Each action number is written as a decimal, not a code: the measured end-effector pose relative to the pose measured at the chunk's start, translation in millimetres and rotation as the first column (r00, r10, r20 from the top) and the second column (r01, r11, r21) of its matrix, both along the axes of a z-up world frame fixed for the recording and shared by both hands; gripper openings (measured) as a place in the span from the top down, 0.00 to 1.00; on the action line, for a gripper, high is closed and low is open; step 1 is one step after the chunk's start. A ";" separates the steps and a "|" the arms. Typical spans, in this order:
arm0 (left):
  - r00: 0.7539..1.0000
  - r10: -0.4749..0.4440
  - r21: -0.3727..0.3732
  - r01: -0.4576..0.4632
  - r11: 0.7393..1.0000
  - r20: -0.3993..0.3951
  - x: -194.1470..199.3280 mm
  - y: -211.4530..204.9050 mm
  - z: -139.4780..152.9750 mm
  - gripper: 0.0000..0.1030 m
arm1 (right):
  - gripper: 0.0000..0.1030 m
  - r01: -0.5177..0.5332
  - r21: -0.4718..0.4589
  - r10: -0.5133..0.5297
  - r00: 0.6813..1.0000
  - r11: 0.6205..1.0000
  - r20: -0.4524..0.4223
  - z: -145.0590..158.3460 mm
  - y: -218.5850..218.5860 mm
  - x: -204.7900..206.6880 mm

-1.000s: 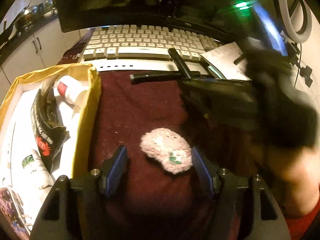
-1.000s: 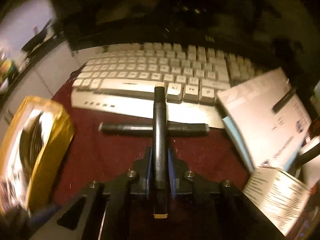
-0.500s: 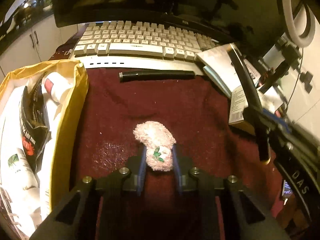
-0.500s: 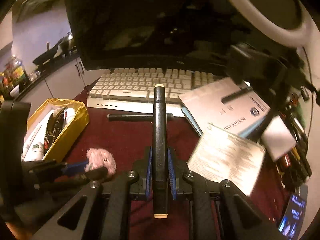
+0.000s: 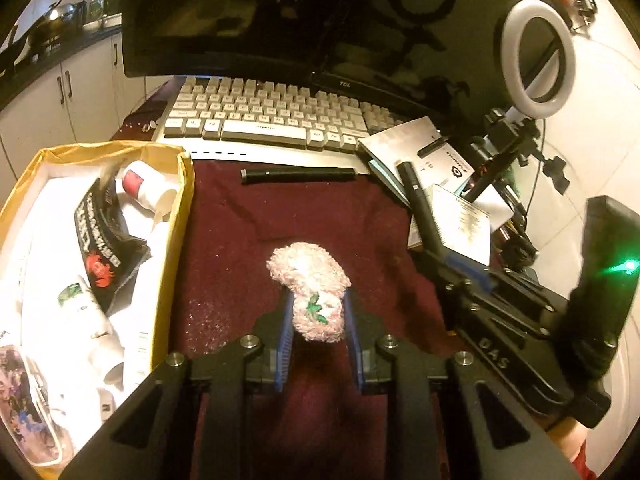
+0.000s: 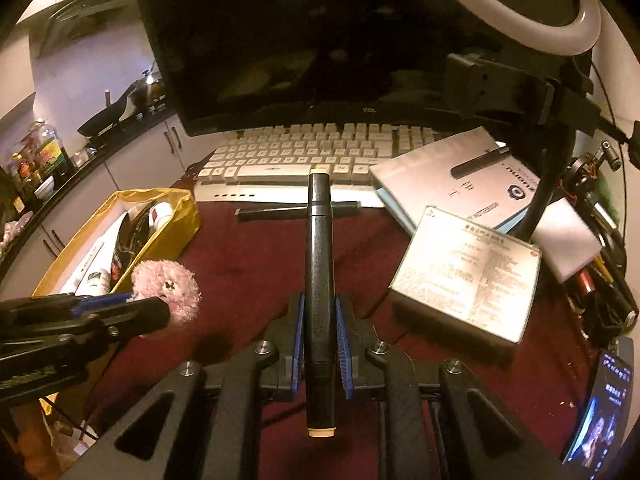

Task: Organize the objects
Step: 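Carry the pink item over the tray with the left tool while the right tool carries the marker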

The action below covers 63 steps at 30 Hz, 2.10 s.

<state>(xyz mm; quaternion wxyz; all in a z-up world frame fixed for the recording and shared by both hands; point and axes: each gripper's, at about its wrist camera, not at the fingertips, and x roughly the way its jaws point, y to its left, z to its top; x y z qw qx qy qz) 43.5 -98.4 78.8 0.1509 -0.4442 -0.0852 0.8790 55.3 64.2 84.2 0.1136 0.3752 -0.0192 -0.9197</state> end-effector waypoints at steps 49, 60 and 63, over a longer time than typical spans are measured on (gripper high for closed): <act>0.976 0.206 0.020 -0.205 0.979 -0.068 46.9 -110.7 34.2 0.77 | 0.84 -0.195 -0.110 0.199 0.980 0.975 0.023 24.6 -64.2 4.4; 0.955 0.287 -0.020 -0.289 0.957 -0.080 48.8 -155.2 44.8 0.77 | 0.84 -0.279 -0.134 0.283 0.959 0.951 0.016 34.9 -101.2 -1.4; 0.952 0.294 -0.045 -0.298 0.953 -0.079 41.6 -167.2 47.2 0.77 | 0.84 -0.310 -0.149 0.317 0.948 0.939 0.022 36.2 -116.3 -4.0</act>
